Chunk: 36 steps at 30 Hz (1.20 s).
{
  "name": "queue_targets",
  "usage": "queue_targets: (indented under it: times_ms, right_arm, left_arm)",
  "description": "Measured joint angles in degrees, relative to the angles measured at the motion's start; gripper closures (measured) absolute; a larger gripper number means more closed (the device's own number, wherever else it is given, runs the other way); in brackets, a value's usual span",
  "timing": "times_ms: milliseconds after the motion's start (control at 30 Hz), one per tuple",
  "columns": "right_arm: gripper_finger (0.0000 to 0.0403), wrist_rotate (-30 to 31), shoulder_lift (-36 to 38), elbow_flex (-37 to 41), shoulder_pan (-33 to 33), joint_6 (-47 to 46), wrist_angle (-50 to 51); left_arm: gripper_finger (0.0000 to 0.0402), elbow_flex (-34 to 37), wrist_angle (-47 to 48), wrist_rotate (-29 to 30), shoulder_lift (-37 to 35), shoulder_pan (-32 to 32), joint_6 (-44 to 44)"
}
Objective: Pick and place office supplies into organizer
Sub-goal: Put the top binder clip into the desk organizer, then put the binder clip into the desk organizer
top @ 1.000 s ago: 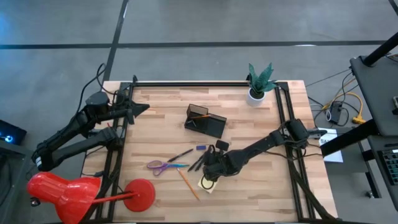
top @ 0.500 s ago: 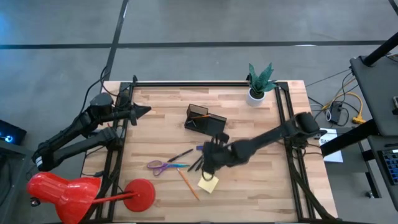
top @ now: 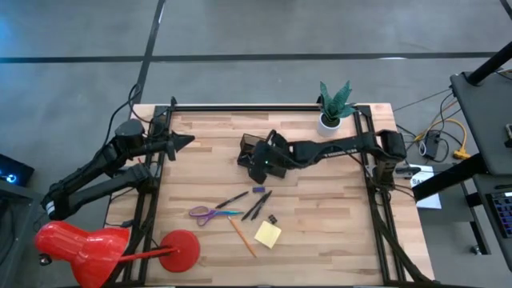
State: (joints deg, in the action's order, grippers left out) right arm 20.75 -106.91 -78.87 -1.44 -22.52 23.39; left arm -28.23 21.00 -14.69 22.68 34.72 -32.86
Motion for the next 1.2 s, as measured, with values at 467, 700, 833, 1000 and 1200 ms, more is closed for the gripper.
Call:
queue_targets:
  times_ms: [467, 700, 833, 1000, 1200]
  right_arm:
    - [0.0395, -5.81, -0.09, 5.49, -3.31, 3.28, -7.27]
    - [0.0395, -8.15, -0.09, 8.00, -5.36, 5.97, -12.28]
    - [0.0394, -12.30, -0.07, 9.22, -7.02, 6.16, -12.47]
    - [0.0386, -12.58, -0.09, 9.54, -7.04, 6.05, -12.40]
    - [0.0338, -13.31, -0.09, 8.79, -6.21, 6.05, -13.15]
  left_arm:
    - [0.0402, 0.24, -0.12, 1.54, 0.17, 0.00, 0.15]
    - [0.0402, 0.28, -1.26, 1.58, 0.17, 0.03, 0.11]
    - [0.0402, 0.28, -1.56, 1.56, 0.17, 0.02, 0.09]
    - [0.0402, 0.28, -1.65, 1.56, 0.17, 0.00, 0.02]
    - [0.0402, 0.30, -1.65, 1.54, 0.17, 0.00, 0.02]
